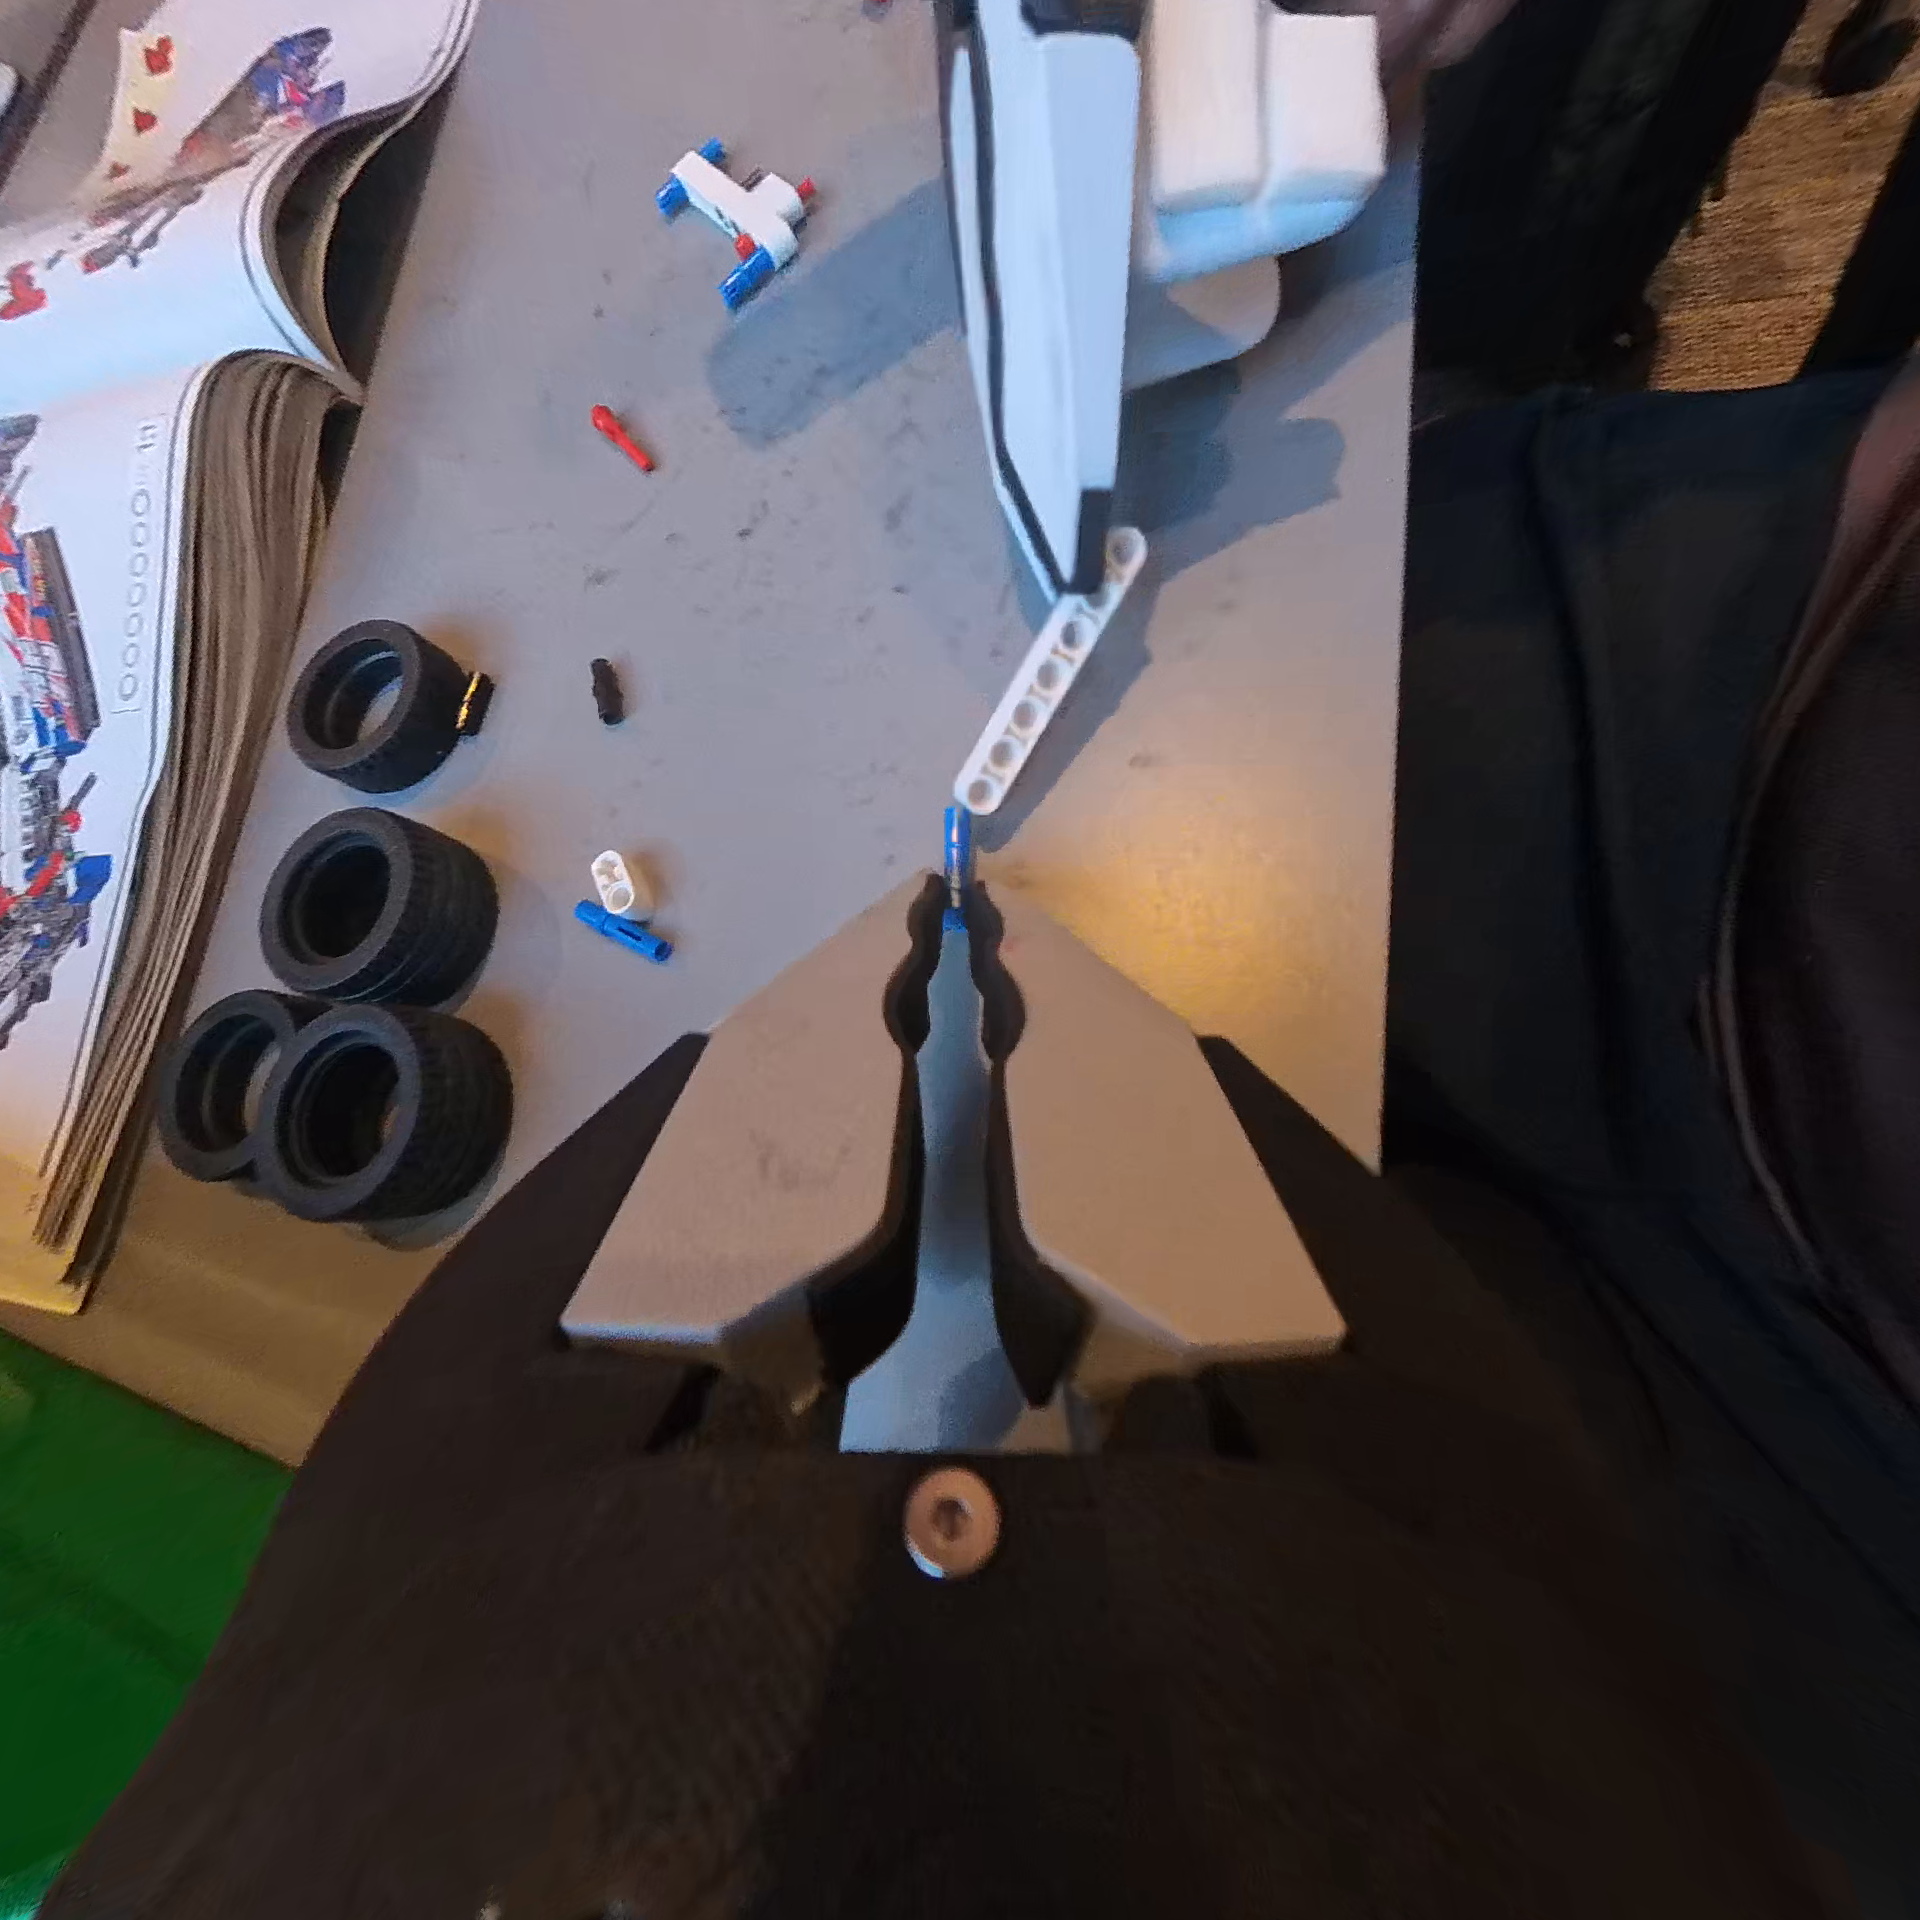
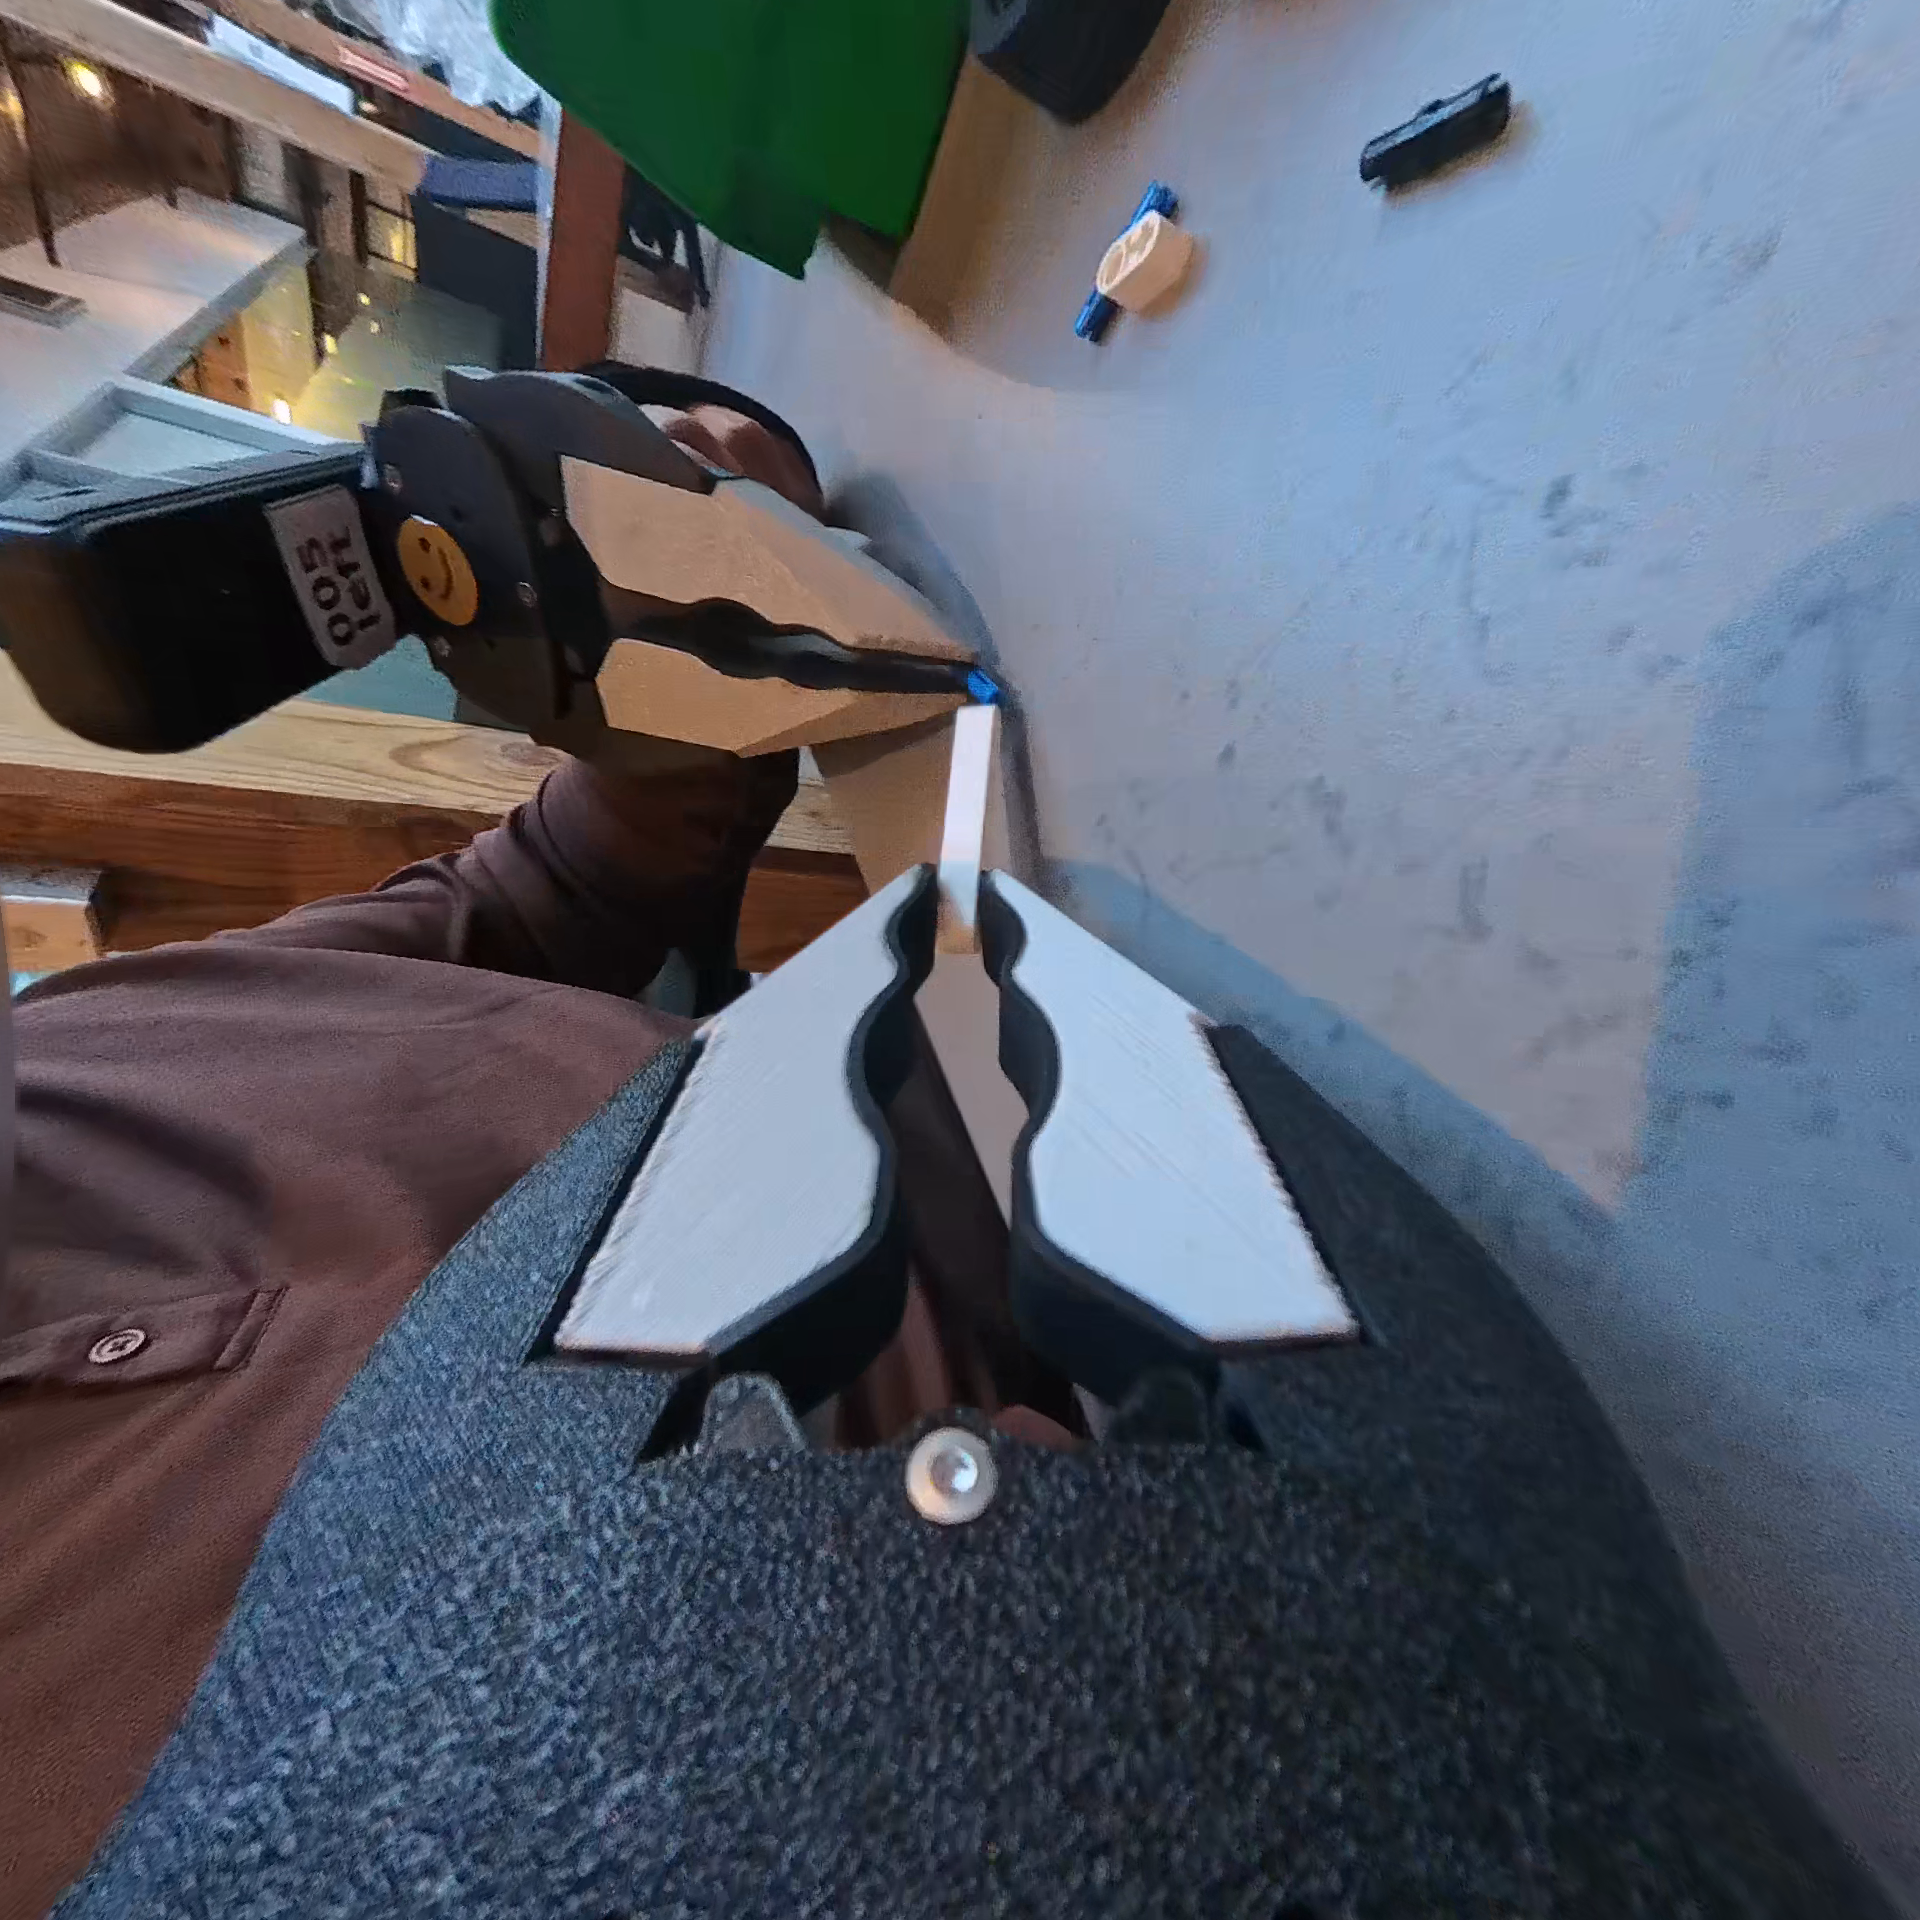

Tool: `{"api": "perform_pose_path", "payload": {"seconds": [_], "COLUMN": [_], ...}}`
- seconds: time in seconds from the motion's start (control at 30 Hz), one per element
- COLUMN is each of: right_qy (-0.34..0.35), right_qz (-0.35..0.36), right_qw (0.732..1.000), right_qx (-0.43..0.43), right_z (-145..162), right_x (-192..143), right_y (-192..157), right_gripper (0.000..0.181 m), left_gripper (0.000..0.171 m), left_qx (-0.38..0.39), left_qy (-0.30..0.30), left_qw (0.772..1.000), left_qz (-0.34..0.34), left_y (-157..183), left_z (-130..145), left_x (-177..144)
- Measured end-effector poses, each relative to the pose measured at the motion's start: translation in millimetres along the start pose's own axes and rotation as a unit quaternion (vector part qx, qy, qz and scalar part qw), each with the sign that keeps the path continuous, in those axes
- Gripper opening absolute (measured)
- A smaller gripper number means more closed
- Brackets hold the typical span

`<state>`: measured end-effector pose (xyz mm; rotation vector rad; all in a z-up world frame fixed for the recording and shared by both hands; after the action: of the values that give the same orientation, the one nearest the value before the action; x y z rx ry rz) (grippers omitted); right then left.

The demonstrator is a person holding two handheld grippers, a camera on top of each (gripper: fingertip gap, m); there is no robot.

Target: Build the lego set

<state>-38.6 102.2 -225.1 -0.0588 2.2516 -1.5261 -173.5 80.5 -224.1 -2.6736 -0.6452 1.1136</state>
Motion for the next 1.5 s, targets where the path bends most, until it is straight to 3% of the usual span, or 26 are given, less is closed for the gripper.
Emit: {"api": "perform_pose_path", "payload": {"seconds": [0.2,0.57,0.77,1.1,1.27,1.37,1.5], "right_qy": [-0.009,-0.053,-0.038,-0.035,-0.05,-0.078,-0.103], "right_qz": [0.048,0.039,0.077,0.132,0.183,0.195,0.197], "right_qw": [0.999,0.998,0.995,0.985,0.955,0.928,0.899], "right_qx": [-0.012,-0.026,-0.054,-0.108,-0.228,-0.307,-0.377], "right_z": [-3,-1,-13,-15,-14,-7,4], "right_x": [4,23,15,11,11,19,31], "right_y": [9,0,-5,1,-12,-24,-37], "right_gripper": [0.007,0.009,0.018,0.016,0.02,0.002,0.0], "left_gripper": [0.001,0.001,0.001,0.001,0.001,0.001,0.001], "left_qx": [0.013,0.005,0.005,0.009,0.007,0.011,0.013], "left_qy": [0.004,0.008,0.022,0.012,0.009,0.002,0.002], "left_qw": [1.0,1.0,1.0,1.0,1.0,1.0,1.0], "left_qz": [-0.003,-0.017,-0.022,-0.019,-0.015,-0.015,-0.017], "left_y": [2,-2,-3,-2,-2,-1,-1], "left_z": [0,-1,-3,-2,-1,0,0], "left_x": [-1,-1,-3,-1,-1,0,1]}}
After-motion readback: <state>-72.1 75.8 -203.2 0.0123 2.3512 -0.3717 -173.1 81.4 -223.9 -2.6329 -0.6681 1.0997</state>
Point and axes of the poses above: each gripper's, where its closed fingertips meet, x out along the fingers, z out of its underside, y = z × x across the jaws, the point moved 6 cm from there along -x, back along the fingers, and after that the axes turned 5 degrees about -z, right-handed, at the moved point
